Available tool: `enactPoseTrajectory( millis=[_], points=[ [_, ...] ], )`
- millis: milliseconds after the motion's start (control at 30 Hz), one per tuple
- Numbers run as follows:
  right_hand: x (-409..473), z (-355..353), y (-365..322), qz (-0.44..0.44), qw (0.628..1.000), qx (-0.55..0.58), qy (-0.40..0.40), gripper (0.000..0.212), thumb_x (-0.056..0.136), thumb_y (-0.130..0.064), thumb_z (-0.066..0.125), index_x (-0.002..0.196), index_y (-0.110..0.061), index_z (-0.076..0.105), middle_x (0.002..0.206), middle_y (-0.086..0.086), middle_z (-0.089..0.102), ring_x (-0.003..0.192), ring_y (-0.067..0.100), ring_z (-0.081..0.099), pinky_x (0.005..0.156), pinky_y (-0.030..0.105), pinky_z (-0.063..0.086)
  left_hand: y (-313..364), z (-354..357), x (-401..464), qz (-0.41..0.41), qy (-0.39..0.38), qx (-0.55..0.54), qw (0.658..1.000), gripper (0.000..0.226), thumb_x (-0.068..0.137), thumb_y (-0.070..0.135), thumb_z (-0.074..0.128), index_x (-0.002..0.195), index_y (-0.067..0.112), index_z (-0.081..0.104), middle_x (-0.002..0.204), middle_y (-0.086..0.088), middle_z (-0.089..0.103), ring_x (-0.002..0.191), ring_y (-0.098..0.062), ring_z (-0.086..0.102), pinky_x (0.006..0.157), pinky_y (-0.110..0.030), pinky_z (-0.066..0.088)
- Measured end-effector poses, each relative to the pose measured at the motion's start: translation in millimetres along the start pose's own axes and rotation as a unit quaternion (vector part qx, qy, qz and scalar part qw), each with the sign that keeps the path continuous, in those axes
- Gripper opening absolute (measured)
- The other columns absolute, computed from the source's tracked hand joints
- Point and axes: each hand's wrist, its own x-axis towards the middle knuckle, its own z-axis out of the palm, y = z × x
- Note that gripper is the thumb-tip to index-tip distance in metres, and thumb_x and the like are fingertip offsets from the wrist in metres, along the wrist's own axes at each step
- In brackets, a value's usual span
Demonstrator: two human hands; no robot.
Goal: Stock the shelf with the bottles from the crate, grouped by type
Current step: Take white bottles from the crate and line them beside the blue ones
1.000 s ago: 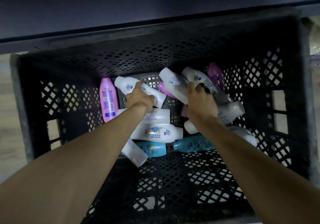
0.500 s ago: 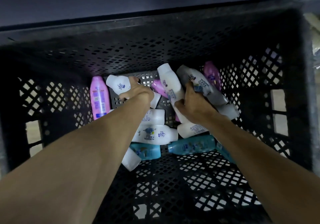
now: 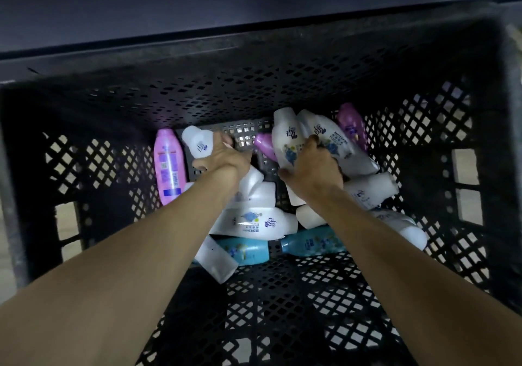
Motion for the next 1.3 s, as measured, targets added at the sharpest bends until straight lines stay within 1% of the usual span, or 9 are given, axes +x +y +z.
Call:
enactPoseTrajectory(
  millis=[100,200,367,500,600,833,1000,1167,1300],
  points=[
    [4,1,-7,0.026,0.999,-0.011,-0.013,0.085,0.076,-0.039,0.083,0.136,-0.004,0.033,0.127,0.019,0.057,0.114,0.037,0.06,0.084,0.04,0.053,-25,-7,-16,0.014,-0.052,0.137,0.989,0.026,0.091,0.031,0.063,0.104,0.034,0.041,0.123,-0.012,0.025,0.103,-0.038,0.055,0.09,-0.035,0.05],
    [6,2,-10,0.024,0.999,-0.041,-0.019,0.11,0.072,-0.043,0.085,0.15,-0.009,0.015,0.13,0.021,0.055,0.116,0.037,0.059,0.086,0.04,0.052,-51,-9,-36,0.065,-0.103,0.206,0.971,0.038,0.089,0.026,0.066,0.106,0.044,0.037,0.123,-0.008,0.025,0.099,-0.036,0.053,0.076,-0.03,0.046],
    [-1,8,-12,0.017,0.996,-0.084,-0.029,0.126,0.072,-0.05,0.083,0.156,-0.02,-0.006,0.139,0.022,0.048,0.111,0.036,0.063,0.081,0.038,0.053,-83,-2,-57,0.163,-0.024,0.305,0.938,0.107,0.08,0.014,0.076,0.145,0.049,0.0,0.121,-0.008,0.032,0.099,-0.028,0.048,0.079,-0.037,0.05],
    [-5,15,-12,0.02,0.996,-0.086,-0.028,0.119,0.072,-0.048,0.083,0.155,-0.018,0.002,0.135,0.017,0.051,0.114,0.034,0.062,0.083,0.037,0.051,-93,6,-53,0.142,0.056,0.262,0.953,0.072,0.081,0.016,0.075,0.135,0.015,0.026,0.124,-0.007,0.04,0.107,-0.031,0.053,0.072,-0.031,0.041],
    [-2,18,-16,0.033,0.996,-0.076,-0.025,0.113,0.077,-0.044,0.081,0.154,-0.017,0.003,0.14,0.018,0.045,0.116,0.034,0.06,0.085,0.039,0.05,-89,7,-51,0.105,0.07,0.303,0.945,0.047,0.089,0.022,0.067,0.122,0.007,0.038,0.123,-0.011,0.046,0.109,-0.032,0.054,0.075,-0.034,0.041],
    [4,23,-19,0.024,0.993,-0.112,0.013,0.09,0.087,-0.032,0.073,0.149,-0.013,0.012,0.134,0.019,0.051,0.113,0.031,0.062,0.076,0.035,0.047,-77,-2,-33,0.088,0.024,0.436,0.895,0.055,0.089,0.023,0.068,0.132,0.003,0.041,0.124,-0.012,0.055,0.109,-0.029,0.062,0.089,-0.037,0.053],
    [-18,11,-20,0.009,0.992,-0.124,0.0,0.119,0.082,-0.051,0.074,0.156,-0.022,-0.014,0.14,0.022,0.043,0.111,0.032,0.062,0.084,0.039,0.051,-80,-17,-41,0.1,0.007,0.358,0.928,0.054,0.079,0.023,0.077,0.116,0.013,0.039,0.103,-0.007,0.059,0.089,-0.026,0.064,0.075,-0.036,0.056],
    [-78,-27,-26,-0.015,0.997,-0.075,0.001,0.121,0.078,-0.045,0.077,0.155,-0.028,-0.015,0.138,0.019,0.04,0.104,0.034,0.063,0.08,0.04,0.052,-73,-40,-89,0.083,0.008,0.266,0.96,0.069,0.072,0.037,0.084,0.111,0.02,0.03,0.087,-0.001,0.053,0.069,-0.016,0.053,0.047,-0.026,0.039],
    [-134,-66,-28,-0.022,1.0,-0.013,0.004,0.116,0.075,-0.037,0.081,0.152,-0.03,-0.005,0.137,0.018,0.042,0.106,0.037,0.061,0.077,0.043,0.052,-65,-67,-142,0.081,0.019,0.196,0.977,0.076,0.072,0.035,0.083,0.119,0.022,0.025,0.103,-0.004,0.052,0.086,-0.023,0.056,0.062,-0.033,0.046]
  ],
)
